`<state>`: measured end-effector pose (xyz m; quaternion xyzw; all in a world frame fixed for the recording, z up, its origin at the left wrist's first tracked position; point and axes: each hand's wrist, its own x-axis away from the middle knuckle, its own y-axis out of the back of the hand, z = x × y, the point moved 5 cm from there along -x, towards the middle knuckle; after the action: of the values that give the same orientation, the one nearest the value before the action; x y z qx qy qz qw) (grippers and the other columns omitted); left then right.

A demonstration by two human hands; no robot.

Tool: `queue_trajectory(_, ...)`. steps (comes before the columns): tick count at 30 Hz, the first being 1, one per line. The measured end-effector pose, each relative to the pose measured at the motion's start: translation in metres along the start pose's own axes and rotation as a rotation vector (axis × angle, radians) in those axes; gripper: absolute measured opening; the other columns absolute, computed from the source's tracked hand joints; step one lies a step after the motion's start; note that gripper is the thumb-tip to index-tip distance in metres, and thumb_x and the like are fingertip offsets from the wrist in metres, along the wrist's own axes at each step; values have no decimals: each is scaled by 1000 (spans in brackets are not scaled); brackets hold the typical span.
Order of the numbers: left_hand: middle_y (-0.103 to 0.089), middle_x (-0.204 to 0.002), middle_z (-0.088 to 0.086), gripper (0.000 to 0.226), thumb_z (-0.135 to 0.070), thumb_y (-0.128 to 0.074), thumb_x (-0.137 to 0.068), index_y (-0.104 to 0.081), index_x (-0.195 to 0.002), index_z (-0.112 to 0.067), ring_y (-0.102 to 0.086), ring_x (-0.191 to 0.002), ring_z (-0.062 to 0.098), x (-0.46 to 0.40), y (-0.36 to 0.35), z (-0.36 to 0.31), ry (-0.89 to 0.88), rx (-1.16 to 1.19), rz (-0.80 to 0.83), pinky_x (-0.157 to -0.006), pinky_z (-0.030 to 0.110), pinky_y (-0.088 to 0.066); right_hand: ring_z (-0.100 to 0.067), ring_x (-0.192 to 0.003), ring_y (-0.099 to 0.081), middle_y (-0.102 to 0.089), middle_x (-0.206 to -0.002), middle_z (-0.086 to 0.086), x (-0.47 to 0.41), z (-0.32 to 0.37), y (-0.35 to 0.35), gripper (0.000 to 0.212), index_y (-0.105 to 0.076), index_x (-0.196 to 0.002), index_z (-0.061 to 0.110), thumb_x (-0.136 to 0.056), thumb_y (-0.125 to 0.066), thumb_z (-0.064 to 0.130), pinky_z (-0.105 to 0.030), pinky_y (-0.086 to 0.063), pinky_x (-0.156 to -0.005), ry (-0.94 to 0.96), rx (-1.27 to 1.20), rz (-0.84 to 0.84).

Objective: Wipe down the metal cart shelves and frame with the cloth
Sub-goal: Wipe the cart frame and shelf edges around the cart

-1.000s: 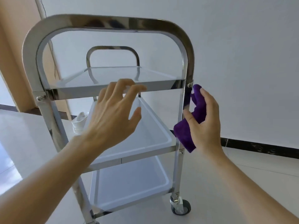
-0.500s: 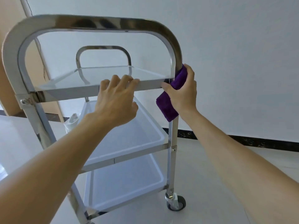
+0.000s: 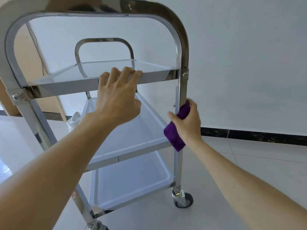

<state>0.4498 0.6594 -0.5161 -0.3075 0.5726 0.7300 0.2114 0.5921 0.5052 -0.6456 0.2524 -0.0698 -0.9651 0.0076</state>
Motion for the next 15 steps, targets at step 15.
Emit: queue_trajectory(15,-43,-142,3,68,-14,-60,-81,-38,-146,-16,-36,-127,32,7,-4,-2,16,20,-42,-113,44,-19,-12,-107,-59,-61,-115,9,22,-33,-8,63,-43,-131,29,-79,-78,28,-30,-52,-89,-33,22,68)
